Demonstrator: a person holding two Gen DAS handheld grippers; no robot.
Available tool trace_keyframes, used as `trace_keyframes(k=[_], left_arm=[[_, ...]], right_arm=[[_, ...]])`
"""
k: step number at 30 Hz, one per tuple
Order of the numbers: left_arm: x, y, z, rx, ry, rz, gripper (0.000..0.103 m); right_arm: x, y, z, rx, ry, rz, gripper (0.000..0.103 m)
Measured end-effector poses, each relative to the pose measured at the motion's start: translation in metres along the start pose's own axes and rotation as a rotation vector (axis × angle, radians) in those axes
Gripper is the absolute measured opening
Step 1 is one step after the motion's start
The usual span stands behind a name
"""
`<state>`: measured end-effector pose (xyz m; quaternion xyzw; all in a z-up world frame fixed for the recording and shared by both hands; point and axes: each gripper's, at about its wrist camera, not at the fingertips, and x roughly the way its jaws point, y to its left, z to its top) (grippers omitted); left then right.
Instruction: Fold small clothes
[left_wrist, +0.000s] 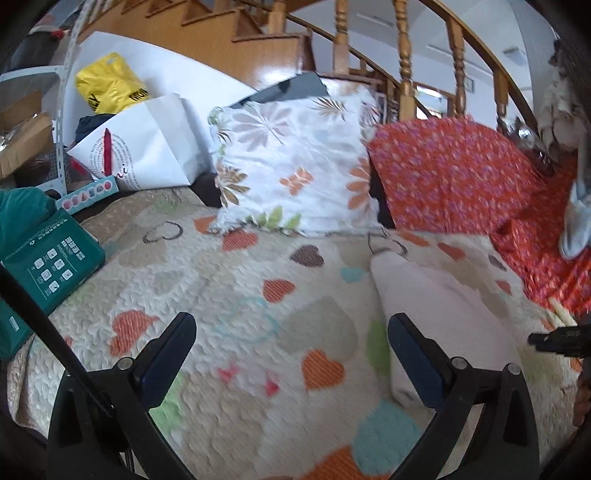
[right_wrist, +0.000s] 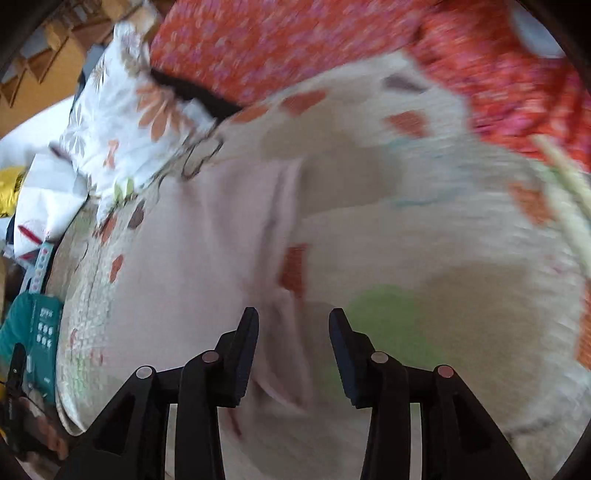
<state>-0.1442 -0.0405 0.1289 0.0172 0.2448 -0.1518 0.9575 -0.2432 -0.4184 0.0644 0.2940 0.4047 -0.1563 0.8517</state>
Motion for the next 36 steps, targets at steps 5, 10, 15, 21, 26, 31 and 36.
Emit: trace_keyframes(k=[5, 10, 15, 21, 26, 31, 36], left_arm=[[0.000, -0.031, -0.026, 0.053, 0.144, 0.026, 0.103], [0.018, -0.041, -0.066, 0.057, 0.288, 0.007, 0.103], [0.046, -0.042, -0.095, 0.077, 0.409, 0.038, 0.103], [0.068, -0.036, -0.110, 0.039, 0.490, 0.030, 0.103], [0.069, -0.037, -0.112, 0.048, 0.476, 0.030, 0.103], [0.072, -0.036, -0.112, 0.032, 0.479, 0.024, 0.103], [0.072, -0.032, -0.112, -0.005, 0.490, 0.017, 0.103]], right_arm=[[-0.033, 0.014, -0.039, -0.061, -0.087, -0.010, 0.056], [-0.021, 0.044, -0.070, -0.188, -0.072, -0.051, 0.056], [-0.004, 0.062, -0.095, -0.287, -0.019, -0.081, 0.056], [0.021, 0.071, -0.114, -0.367, 0.054, -0.145, 0.060], [0.026, 0.075, -0.115, -0.405, 0.034, -0.189, 0.069], [0.034, 0.074, -0.113, -0.379, 0.011, -0.213, 0.085], [0.038, 0.074, -0.115, -0.352, -0.032, -0.223, 0.098]])
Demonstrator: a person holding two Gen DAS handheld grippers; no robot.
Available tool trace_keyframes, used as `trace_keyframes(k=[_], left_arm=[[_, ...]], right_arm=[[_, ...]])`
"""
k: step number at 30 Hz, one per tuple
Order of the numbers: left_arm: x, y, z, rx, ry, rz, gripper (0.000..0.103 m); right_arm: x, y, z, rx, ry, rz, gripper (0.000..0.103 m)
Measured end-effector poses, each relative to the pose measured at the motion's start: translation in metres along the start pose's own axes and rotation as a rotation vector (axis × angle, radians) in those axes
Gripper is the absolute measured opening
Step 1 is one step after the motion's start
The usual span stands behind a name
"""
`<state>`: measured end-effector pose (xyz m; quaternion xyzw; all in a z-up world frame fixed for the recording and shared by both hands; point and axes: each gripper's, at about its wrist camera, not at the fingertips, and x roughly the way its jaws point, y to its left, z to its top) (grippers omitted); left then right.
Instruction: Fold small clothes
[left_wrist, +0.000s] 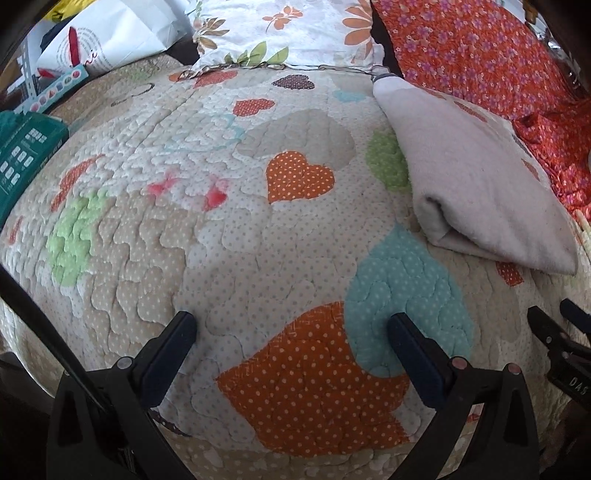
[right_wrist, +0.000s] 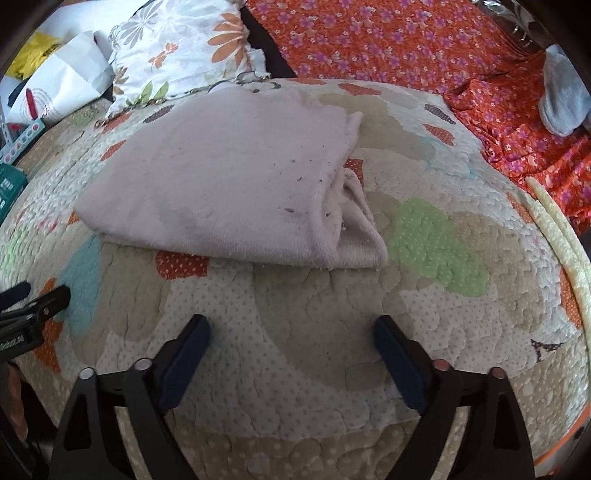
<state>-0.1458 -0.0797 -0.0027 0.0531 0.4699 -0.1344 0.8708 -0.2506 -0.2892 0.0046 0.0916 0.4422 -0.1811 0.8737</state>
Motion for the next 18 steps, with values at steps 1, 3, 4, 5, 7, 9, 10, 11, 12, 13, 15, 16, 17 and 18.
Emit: trace_keyframes(k=[1, 3, 4, 5, 7, 9, 10, 11, 12, 13, 15, 16, 17, 18], left_arm=[[0.000, 0.000, 0.000, 0.000, 0.003, -0.001, 0.103], [0.000, 0.000, 0.001, 0.003, 0.014, -0.006, 0.103], [0.000, 0.000, 0.001, 0.004, 0.021, -0.011, 0.103], [0.000, 0.001, 0.001, 0.003, 0.023, -0.013, 0.103], [-0.002, 0.001, 0.002, 0.002, 0.026, -0.017, 0.103], [-0.004, 0.002, 0.003, -0.004, 0.024, -0.029, 0.103], [-0.007, 0.003, 0.003, -0.012, 0.020, -0.038, 0.103], [-0.010, 0.004, 0.003, -0.022, 0.013, -0.046, 0.103], [-0.013, 0.005, 0.004, -0.028, 0.003, -0.045, 0.103], [-0.015, 0.005, 0.005, -0.029, -0.010, -0.039, 0.103], [-0.021, 0.004, 0.007, -0.020, -0.040, -0.017, 0.103], [-0.026, 0.002, 0.008, -0.009, -0.065, 0.003, 0.103], [-0.029, 0.001, 0.009, 0.001, -0.086, 0.015, 0.103], [-0.032, 0.000, 0.010, 0.008, -0.100, 0.022, 0.103]], right_arm=[[0.000, 0.000, -0.001, 0.010, -0.013, -0.003, 0.099], [0.001, -0.001, -0.002, 0.028, -0.019, -0.001, 0.101], [0.001, -0.001, -0.001, 0.034, -0.019, -0.003, 0.102], [0.002, -0.001, -0.001, 0.036, -0.016, -0.006, 0.102], [0.001, -0.001, -0.001, 0.039, -0.015, -0.012, 0.102], [0.002, 0.002, -0.001, 0.021, -0.013, -0.025, 0.102], [0.002, 0.002, 0.000, 0.012, -0.008, -0.029, 0.102], [0.002, 0.001, 0.002, 0.012, 0.005, -0.024, 0.102], [0.001, -0.001, 0.003, 0.023, 0.016, -0.012, 0.102], [0.000, -0.004, 0.004, 0.035, 0.019, 0.001, 0.102], [-0.005, -0.009, 0.005, 0.057, 0.004, 0.006, 0.100], [-0.007, -0.009, 0.004, 0.063, -0.005, 0.005, 0.100], [-0.011, -0.011, 0.004, 0.069, -0.020, 0.010, 0.100], [-0.014, -0.011, 0.004, 0.073, -0.038, 0.016, 0.100]])
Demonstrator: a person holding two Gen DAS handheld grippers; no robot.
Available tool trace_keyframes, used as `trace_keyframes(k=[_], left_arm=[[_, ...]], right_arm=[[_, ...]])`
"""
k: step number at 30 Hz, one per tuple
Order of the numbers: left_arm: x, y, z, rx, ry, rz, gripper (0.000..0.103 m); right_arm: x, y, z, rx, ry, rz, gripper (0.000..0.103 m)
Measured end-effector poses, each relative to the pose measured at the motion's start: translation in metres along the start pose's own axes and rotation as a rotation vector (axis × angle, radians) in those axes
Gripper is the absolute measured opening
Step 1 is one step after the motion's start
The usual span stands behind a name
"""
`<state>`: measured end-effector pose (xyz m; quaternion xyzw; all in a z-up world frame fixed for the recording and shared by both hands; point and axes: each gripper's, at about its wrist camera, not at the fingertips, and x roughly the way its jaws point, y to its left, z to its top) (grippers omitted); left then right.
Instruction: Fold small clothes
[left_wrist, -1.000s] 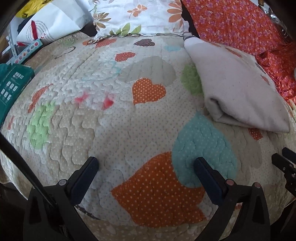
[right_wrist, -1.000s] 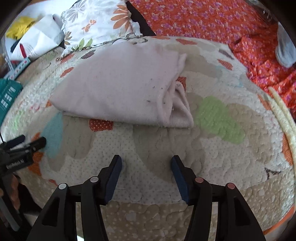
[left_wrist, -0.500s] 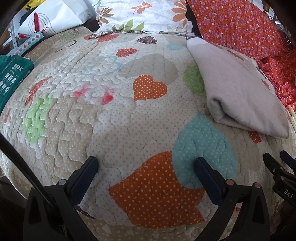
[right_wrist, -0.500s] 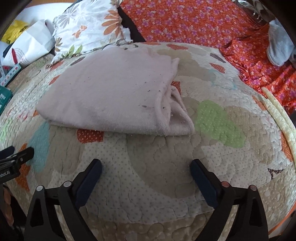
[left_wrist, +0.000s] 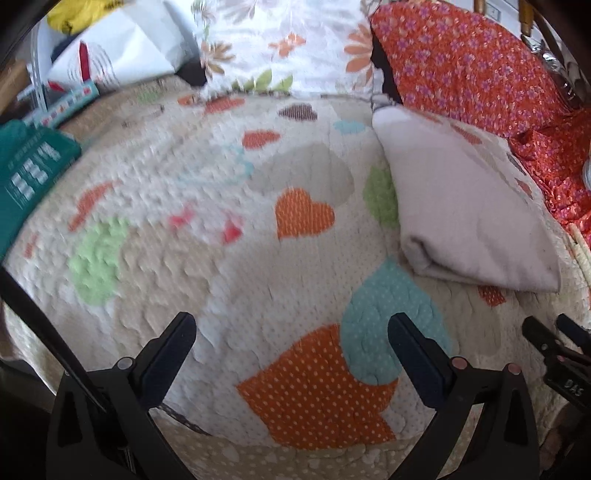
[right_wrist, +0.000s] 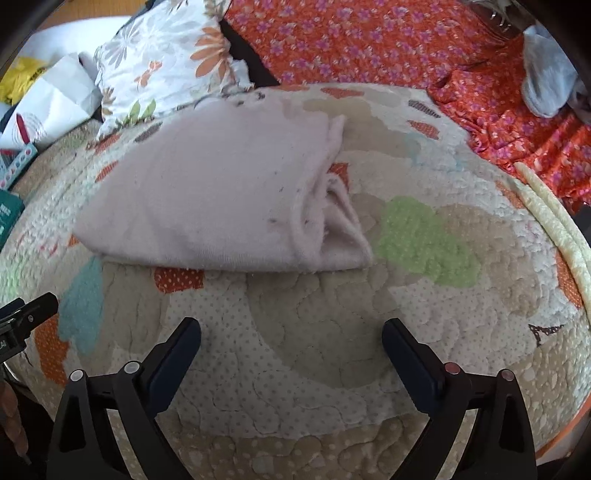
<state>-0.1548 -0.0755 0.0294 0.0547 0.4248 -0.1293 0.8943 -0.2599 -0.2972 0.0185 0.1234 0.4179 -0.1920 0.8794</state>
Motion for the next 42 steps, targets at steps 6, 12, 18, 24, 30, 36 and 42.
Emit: trace_keyframes(k=[6, 12, 18, 24, 30, 36, 42], left_arm=[[-0.021, -0.009, 0.005, 0.056, -0.101, 0.014, 0.103], [-0.022, -0.010, 0.006, 0.054, -0.092, -0.031, 0.103], [-0.015, -0.007, 0.004, 0.028, -0.047, -0.047, 0.103], [-0.010, -0.007, 0.002, 0.019, -0.024, -0.037, 0.103], [-0.004, -0.002, 0.002, -0.002, 0.011, -0.042, 0.103], [0.001, 0.001, 0.000, -0.015, 0.034, -0.041, 0.103], [0.002, 0.001, 0.000, -0.018, 0.039, -0.037, 0.103]], right_arm=[[-0.016, 0.001, 0.002, 0.003, -0.088, -0.002, 0.100], [-0.031, -0.004, 0.010, -0.005, -0.132, -0.082, 0.100], [-0.039, -0.003, 0.013, -0.024, -0.162, -0.115, 0.100], [-0.032, 0.002, 0.010, -0.052, -0.130, -0.107, 0.100], [-0.029, 0.001, 0.010, -0.048, -0.118, -0.104, 0.100], [-0.026, -0.001, 0.010, -0.048, -0.110, -0.109, 0.100], [-0.025, -0.002, 0.010, -0.048, -0.108, -0.109, 0.100]])
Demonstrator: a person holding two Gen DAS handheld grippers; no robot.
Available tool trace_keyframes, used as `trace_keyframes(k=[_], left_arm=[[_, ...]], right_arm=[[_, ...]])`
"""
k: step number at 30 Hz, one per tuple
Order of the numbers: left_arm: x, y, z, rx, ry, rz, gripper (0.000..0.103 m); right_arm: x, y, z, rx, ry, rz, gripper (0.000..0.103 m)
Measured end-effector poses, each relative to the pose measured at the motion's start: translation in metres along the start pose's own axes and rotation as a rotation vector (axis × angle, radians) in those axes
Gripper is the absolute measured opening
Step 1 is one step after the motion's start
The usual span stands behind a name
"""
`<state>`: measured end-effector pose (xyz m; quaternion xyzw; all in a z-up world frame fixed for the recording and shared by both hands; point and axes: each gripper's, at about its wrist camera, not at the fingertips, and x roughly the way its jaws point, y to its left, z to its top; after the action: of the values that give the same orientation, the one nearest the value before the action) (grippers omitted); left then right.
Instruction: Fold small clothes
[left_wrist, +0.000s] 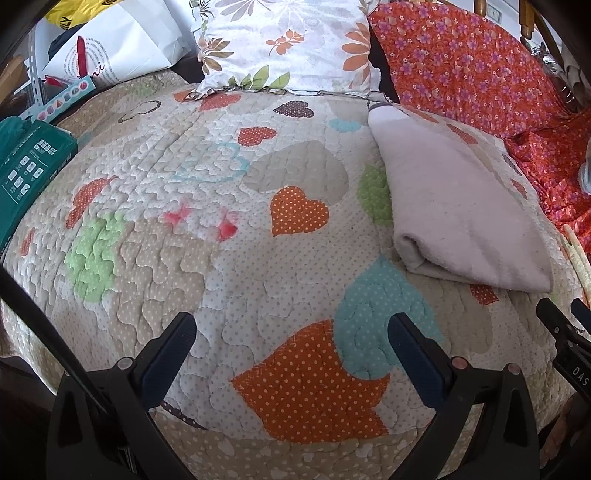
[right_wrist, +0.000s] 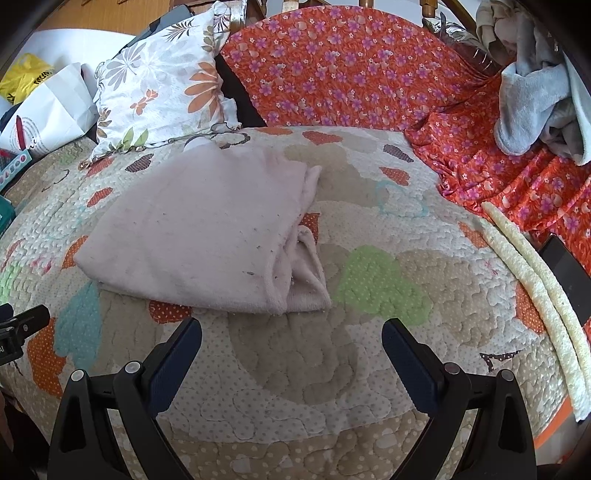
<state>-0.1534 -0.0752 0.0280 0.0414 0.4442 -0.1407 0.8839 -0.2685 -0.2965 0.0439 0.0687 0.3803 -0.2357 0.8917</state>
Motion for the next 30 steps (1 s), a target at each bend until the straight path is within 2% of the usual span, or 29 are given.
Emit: trace_keyframes(k=[30], left_arm=[[0.014, 0.000, -0.007, -0.008, 0.079, -0.003, 0.103]], right_arm=[[0.002, 0.001, -0.003, -0.010, 0.004, 0.000, 0.100]])
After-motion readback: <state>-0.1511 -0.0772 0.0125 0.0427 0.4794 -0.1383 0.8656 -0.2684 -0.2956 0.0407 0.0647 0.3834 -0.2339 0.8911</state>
